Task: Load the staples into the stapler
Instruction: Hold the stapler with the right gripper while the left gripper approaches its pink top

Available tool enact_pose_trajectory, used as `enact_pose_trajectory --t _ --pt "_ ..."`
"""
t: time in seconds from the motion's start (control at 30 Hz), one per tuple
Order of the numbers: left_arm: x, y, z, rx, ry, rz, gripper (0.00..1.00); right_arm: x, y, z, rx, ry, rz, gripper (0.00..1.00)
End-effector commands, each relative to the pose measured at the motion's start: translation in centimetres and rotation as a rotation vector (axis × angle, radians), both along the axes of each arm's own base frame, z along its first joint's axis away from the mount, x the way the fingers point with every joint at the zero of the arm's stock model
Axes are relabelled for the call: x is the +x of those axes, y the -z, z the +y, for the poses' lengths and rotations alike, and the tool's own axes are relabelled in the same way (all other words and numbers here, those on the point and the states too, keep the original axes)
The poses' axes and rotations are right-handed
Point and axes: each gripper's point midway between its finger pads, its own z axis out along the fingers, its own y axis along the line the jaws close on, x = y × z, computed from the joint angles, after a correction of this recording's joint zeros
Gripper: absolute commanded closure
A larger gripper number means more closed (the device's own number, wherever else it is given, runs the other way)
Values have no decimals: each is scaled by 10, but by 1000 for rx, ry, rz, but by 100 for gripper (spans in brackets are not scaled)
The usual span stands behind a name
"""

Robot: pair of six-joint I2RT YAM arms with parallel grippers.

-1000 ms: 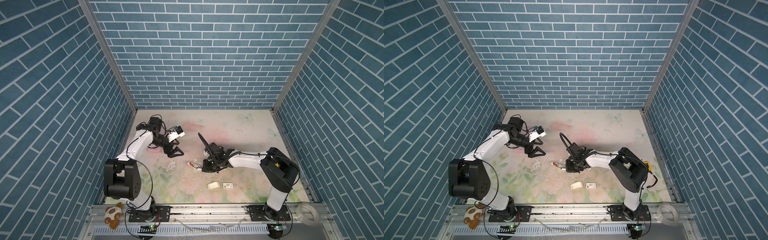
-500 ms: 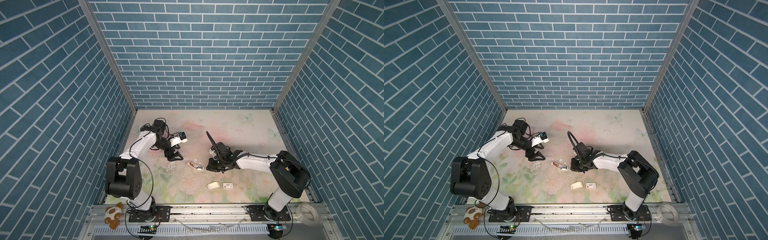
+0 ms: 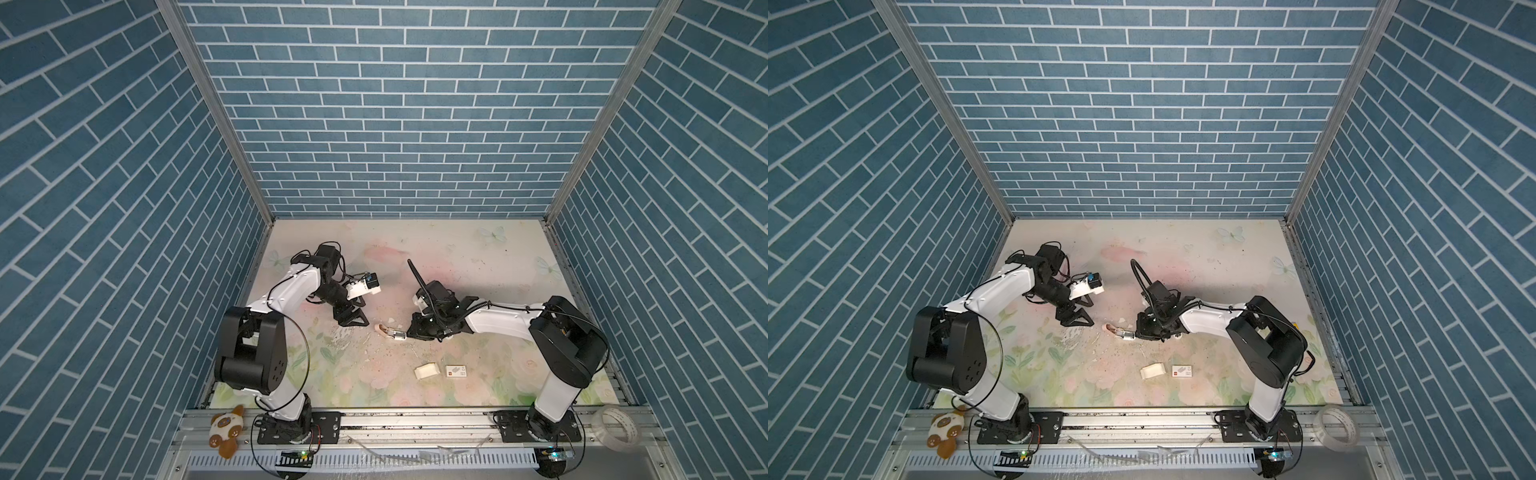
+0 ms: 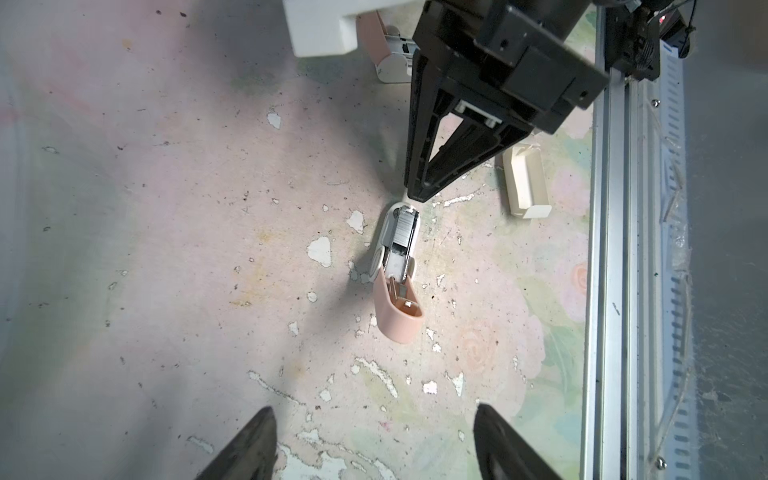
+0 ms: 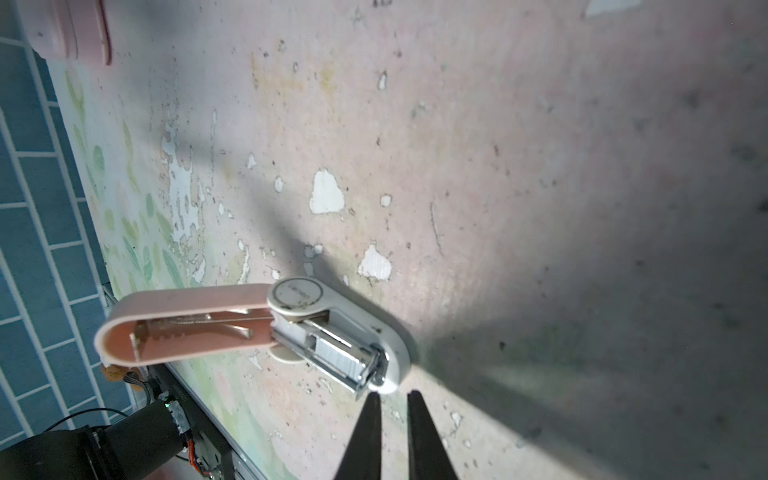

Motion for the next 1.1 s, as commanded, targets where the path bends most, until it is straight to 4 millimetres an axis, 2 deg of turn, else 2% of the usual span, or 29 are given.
enact_pose_trajectory --t 0.0,0.5,0.67,1.07 --pt "-5 9 -2 12 14 28 26 2 3 5 0 16 37 85" --pt "-8 16 -8 12 45 7 31 2 8 2 -22 34 48 86" --pt "-9 18 -8 16 65 5 36 1 11 3 -19 38 58 86" --pt "-13 39 -17 62 136 -9 39 -1 18 -1 -44 42 64 87"
